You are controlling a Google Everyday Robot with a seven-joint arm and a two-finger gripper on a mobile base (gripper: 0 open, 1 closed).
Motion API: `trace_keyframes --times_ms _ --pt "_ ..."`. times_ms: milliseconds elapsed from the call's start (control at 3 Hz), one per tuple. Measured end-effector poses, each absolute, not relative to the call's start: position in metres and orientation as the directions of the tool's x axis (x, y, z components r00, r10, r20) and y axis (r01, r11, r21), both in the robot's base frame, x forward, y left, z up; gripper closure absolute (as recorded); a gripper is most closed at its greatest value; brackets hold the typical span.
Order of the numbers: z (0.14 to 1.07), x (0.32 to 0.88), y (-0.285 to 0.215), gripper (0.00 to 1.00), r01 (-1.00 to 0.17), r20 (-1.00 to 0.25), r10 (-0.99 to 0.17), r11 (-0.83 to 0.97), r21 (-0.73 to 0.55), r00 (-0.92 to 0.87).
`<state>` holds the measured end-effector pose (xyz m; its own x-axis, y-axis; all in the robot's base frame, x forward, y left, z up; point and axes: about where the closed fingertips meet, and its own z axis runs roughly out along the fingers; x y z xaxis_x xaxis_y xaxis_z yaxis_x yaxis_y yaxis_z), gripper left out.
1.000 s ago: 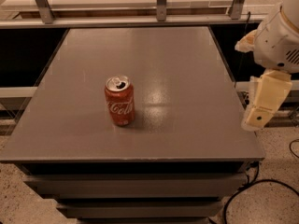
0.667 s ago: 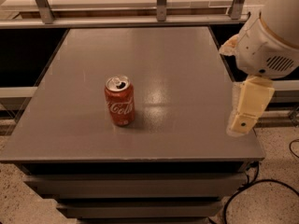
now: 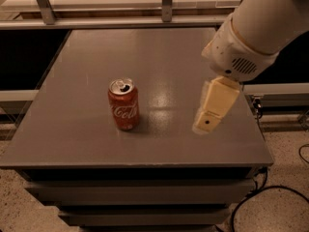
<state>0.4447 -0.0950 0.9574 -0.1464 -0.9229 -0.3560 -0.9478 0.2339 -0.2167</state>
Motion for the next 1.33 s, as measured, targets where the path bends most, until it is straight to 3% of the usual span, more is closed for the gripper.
trace_keyframes --times_ms 333,1000,1333 --pt "0.954 0.458 -0.067 0.0 -0.94 -0.397 -0.899 0.28 -0.193 -0.186" --pt "0.966 0.403 -0.015 0.0 -0.951 -0.443 -0.893 0.202 -0.235 -0.08" --pt "0.966 0.403 -0.015 0.0 -0.951 -0.443 -0.893 0.202 -0.235 -0.08"
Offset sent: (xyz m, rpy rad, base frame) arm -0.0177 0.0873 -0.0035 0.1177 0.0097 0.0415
